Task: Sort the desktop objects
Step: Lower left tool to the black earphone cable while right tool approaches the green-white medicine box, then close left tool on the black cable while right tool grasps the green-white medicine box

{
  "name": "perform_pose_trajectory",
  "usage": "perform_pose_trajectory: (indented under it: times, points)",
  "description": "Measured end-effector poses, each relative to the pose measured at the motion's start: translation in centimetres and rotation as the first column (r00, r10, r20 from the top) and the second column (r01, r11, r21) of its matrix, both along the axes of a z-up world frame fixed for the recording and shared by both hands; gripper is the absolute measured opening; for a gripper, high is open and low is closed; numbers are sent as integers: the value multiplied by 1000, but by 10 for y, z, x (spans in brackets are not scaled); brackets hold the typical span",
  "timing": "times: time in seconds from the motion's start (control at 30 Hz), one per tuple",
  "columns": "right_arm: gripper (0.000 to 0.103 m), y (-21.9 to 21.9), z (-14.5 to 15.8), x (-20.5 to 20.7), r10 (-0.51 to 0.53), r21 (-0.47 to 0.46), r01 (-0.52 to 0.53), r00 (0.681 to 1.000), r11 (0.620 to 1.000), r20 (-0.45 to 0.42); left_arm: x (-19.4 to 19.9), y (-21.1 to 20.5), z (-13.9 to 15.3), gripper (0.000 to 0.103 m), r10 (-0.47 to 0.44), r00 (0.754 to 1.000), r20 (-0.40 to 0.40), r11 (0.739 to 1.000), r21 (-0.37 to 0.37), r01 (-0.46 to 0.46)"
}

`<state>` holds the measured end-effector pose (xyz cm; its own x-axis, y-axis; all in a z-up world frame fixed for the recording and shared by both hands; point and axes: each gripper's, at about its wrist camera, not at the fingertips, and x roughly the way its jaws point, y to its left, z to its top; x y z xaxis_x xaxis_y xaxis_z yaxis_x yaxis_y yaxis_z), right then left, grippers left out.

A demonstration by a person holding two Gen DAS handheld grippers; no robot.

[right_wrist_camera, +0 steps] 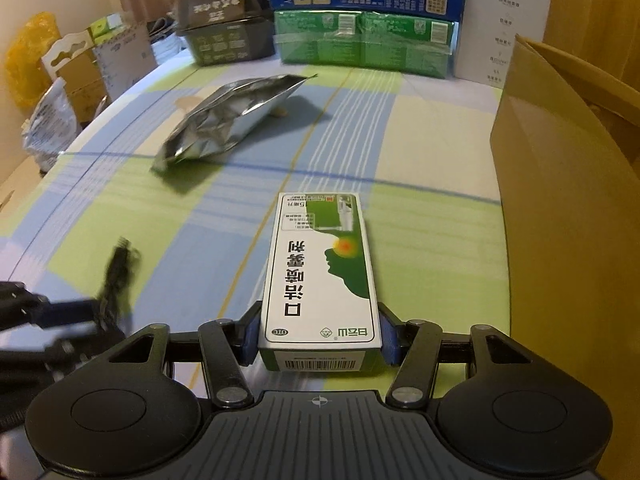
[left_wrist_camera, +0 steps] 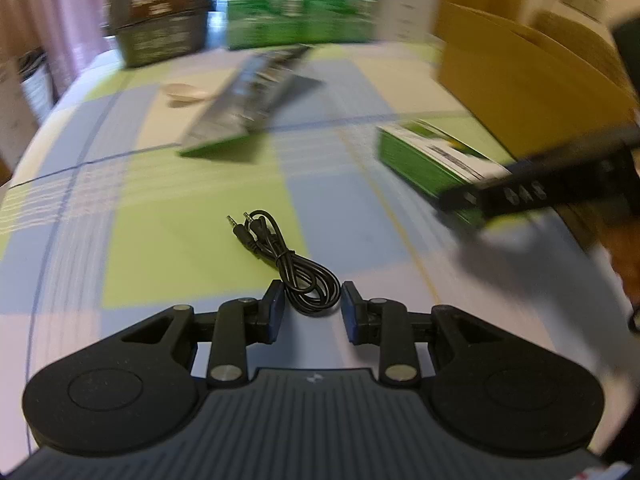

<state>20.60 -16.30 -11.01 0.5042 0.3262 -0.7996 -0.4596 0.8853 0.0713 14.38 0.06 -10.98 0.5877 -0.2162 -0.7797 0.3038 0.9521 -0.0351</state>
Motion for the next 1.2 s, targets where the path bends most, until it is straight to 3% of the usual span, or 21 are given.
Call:
perform_pose_trajectory:
  times: [0.07, 0.13, 0.27, 0.47, 0.67, 0.83, 0.9, 1.07, 1.2]
  points:
    - [53, -5, 5, -17, 1, 7, -1, 1000, 1000, 7, -16, -5, -1, 27, -25, 1000, -3, 1000, 3, 25]
    - [53, -10, 7, -30, -10, 20, 10, 1000, 1000, 9, -30, -8, -2, 57, 9, 1000, 13, 1000, 27, -9]
    - [54, -17, 8, -50, -30, 31, 29, 999, 999, 22, -44, -9, -10, 59, 87, 995, 41, 996, -4, -87]
    - [58, -16, 5, -54, -22, -11, 23, 998, 1000, 63, -30, -12, -10, 59, 196, 975, 101, 980, -53, -191]
    - [62, -16, -1, -48, -27, -18, 28, 997, 999, 66, -17, -15, -16, 54, 217, 969, 121, 976, -33, -214]
    - [63, -13, -4, -43, -33, -12, 34, 997, 999, 63, -16, -19, -15, 27, 165, 979, 121, 986, 7, -167]
    - [63, -13, -5, -41, -37, -9, 38, 998, 999, 57, -18, -20, -14, 21, 140, 983, 115, 990, 17, -143]
    - [63, -14, -6, -41, -39, -8, 39, 998, 999, 42, -27, -24, -9, 20, 49, 996, 78, 999, 1, -50]
    - [63, -14, -7, -41, -41, -11, 42, 998, 999, 40, -27, -23, -11, 20, 62, 995, 73, 998, -8, -62]
